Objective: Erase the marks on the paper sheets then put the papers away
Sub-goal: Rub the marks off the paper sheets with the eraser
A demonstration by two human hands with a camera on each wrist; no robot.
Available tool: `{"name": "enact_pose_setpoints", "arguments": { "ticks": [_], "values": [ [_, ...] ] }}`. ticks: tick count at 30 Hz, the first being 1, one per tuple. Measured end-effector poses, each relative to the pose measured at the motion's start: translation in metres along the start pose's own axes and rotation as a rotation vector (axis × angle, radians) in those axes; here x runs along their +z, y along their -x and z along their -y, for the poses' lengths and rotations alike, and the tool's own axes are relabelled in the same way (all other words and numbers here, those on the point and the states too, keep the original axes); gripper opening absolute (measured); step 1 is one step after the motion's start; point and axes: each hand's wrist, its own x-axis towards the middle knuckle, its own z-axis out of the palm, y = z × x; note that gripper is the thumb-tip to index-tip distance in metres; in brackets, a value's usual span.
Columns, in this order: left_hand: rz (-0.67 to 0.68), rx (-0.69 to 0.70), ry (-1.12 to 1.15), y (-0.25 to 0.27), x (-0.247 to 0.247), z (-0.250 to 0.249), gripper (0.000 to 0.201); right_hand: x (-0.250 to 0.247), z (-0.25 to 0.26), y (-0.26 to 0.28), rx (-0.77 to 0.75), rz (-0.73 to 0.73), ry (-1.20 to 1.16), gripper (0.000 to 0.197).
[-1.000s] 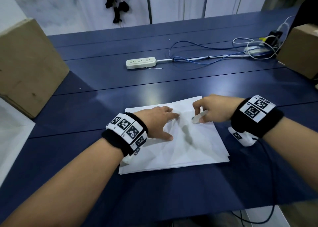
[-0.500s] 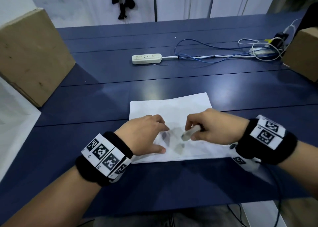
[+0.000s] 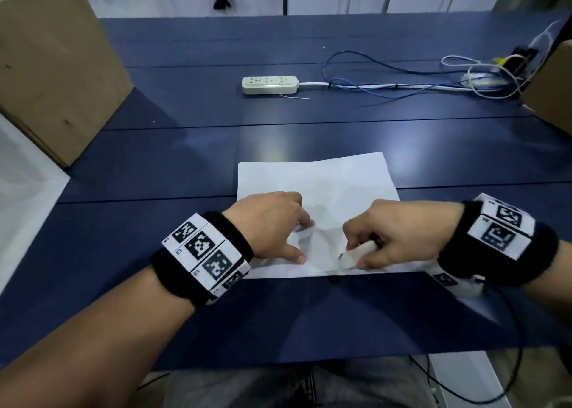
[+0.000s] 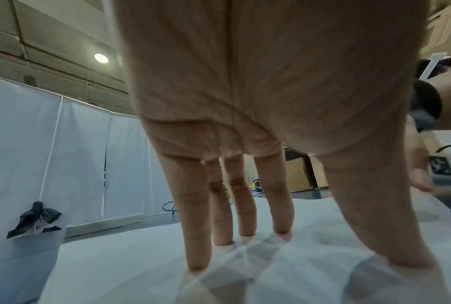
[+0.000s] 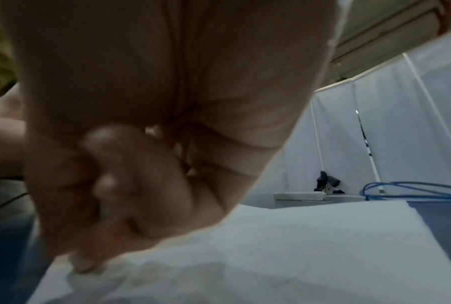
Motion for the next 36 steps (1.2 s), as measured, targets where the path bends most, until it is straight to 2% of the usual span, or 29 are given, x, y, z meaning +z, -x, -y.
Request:
{"name": "enact_pose_setpoints", "arguments": {
  "ticks": [2, 5, 7, 9, 12, 13, 15, 18, 20, 21, 25, 26, 28, 32, 34, 36],
  "values": [
    [0.001, -0.002, 0.002, -0.001, 0.001, 0.001, 0.058, -0.003, -0.001, -0.005, -0.001, -0.005, 0.012, 0.022],
    [0.008, 0.004, -0.013, -0.002, -0.001, -0.001, 0.060, -0.014, -0.012, -0.022, 0.083, -0.215, 0.109, 0.024],
    [0.011, 0.003, -0.018, -0.003, -0.003, -0.002, 0.060, -0.018, -0.018, -0.026, 0.126, -0.286, 0.124, 0.022],
    [0.015, -0.001, -0.023, -0.003, -0.003, -0.002, 0.059, -0.017, -0.015, -0.021, 0.069, -0.219, 0.101, 0.018],
    [0.015, -0.011, -0.009, -0.004, -0.003, -0.001, 0.055, -0.007, -0.002, -0.007, -0.037, 0.025, 0.000, 0.015],
    [0.014, -0.011, -0.005, -0.004, -0.003, -0.001, 0.054, -0.006, 0.000, -0.005, -0.042, 0.059, -0.017, 0.015],
    [0.018, -0.007, -0.003, -0.005, -0.002, -0.001, 0.056, -0.009, -0.005, -0.012, -0.024, -0.003, 0.019, 0.016],
    [0.011, 0.002, -0.005, -0.005, -0.003, -0.001, 0.057, -0.021, -0.019, -0.029, 0.075, -0.221, 0.128, 0.024],
    [0.014, -0.002, -0.013, -0.005, -0.003, -0.002, 0.057, -0.022, -0.024, -0.030, 0.099, -0.284, 0.133, 0.025],
    [0.014, -0.004, -0.015, -0.005, -0.004, -0.002, 0.056, -0.020, -0.024, -0.027, 0.072, -0.252, 0.107, 0.023],
    [0.016, -0.005, -0.012, -0.005, -0.003, -0.001, 0.050, -0.009, -0.006, -0.005, -0.054, 0.084, -0.046, 0.019],
    [0.016, -0.002, -0.010, -0.005, -0.003, -0.001, 0.051, -0.008, -0.005, -0.004, -0.052, 0.102, -0.049, 0.021],
    [0.020, 0.005, -0.014, -0.006, -0.003, -0.001, 0.056, -0.012, -0.010, -0.012, -0.022, 0.025, -0.016, 0.022],
    [0.024, 0.004, -0.020, -0.005, -0.005, -0.003, 0.056, -0.021, -0.025, -0.028, 0.073, -0.247, 0.086, 0.019],
    [0.023, 0.000, -0.028, -0.005, -0.006, -0.003, 0.056, -0.019, -0.024, -0.025, 0.054, -0.244, 0.077, 0.018],
    [0.029, -0.002, -0.028, -0.006, -0.007, -0.004, 0.056, -0.012, -0.016, -0.015, -0.011, -0.111, 0.023, 0.019]
  ]
}}
